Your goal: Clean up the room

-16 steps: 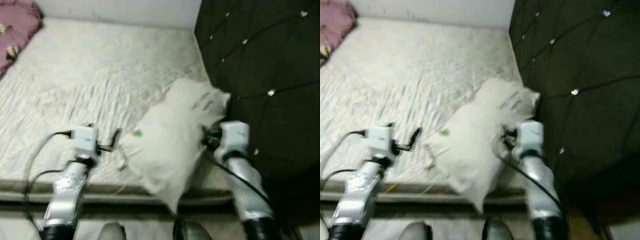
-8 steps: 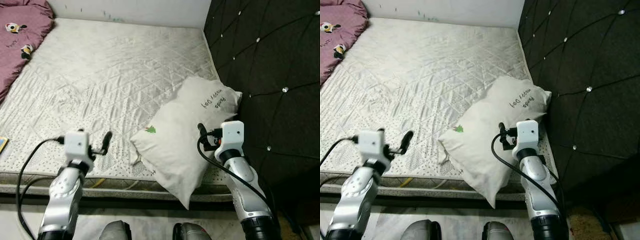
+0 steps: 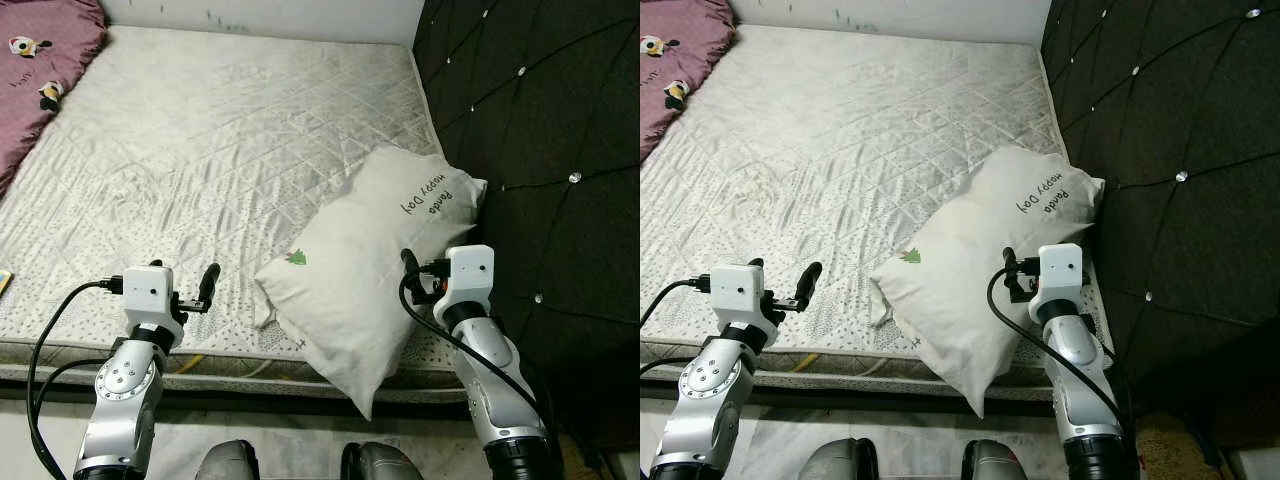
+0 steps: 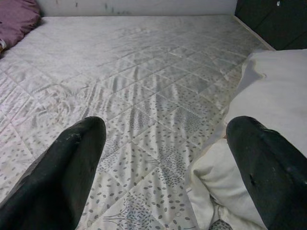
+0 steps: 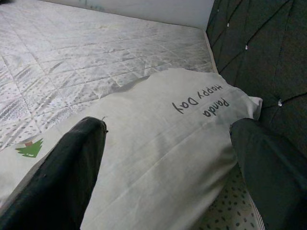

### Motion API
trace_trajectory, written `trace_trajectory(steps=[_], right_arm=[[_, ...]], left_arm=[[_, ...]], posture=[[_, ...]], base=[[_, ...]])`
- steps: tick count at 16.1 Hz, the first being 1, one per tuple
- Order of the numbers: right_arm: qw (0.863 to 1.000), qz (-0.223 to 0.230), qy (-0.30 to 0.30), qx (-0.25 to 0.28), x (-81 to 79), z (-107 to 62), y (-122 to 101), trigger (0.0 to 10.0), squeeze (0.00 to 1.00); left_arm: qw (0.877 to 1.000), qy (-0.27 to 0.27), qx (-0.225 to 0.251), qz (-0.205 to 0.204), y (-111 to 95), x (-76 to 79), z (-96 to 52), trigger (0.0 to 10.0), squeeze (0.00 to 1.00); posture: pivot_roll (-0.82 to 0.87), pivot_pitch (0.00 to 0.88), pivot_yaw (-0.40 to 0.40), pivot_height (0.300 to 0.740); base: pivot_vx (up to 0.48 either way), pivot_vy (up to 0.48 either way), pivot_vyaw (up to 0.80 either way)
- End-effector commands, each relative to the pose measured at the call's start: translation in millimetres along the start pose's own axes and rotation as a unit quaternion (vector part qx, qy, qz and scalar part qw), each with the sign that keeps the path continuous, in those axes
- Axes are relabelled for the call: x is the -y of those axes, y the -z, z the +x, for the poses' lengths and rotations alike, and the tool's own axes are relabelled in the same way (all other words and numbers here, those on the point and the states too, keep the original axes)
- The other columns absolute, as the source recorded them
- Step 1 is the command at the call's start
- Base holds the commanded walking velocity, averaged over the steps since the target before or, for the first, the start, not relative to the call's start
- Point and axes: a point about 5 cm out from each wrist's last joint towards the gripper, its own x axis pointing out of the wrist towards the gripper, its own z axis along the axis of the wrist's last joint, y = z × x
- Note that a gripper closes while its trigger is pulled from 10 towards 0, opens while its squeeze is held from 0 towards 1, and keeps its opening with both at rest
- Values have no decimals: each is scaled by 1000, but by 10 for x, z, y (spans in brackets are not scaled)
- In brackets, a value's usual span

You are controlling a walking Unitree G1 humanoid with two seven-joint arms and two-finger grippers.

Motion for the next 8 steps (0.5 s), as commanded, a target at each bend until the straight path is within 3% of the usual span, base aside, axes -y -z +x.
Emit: trace_trajectory(steps=[1,8], right_arm=[[1000,2,7,6,28,-9,-37,10000,0],[1000,2,7,6,28,-9,-37,10000,0]], left_arm=[[1000,-6,3,-3,-17,-17,-14,10000,0],[1000,-6,3,-3,-17,-17,-14,10000,0]], posture=[[12,91,-35,740],[12,91,-35,740]], base=[[0,0,0],[0,0,0]])
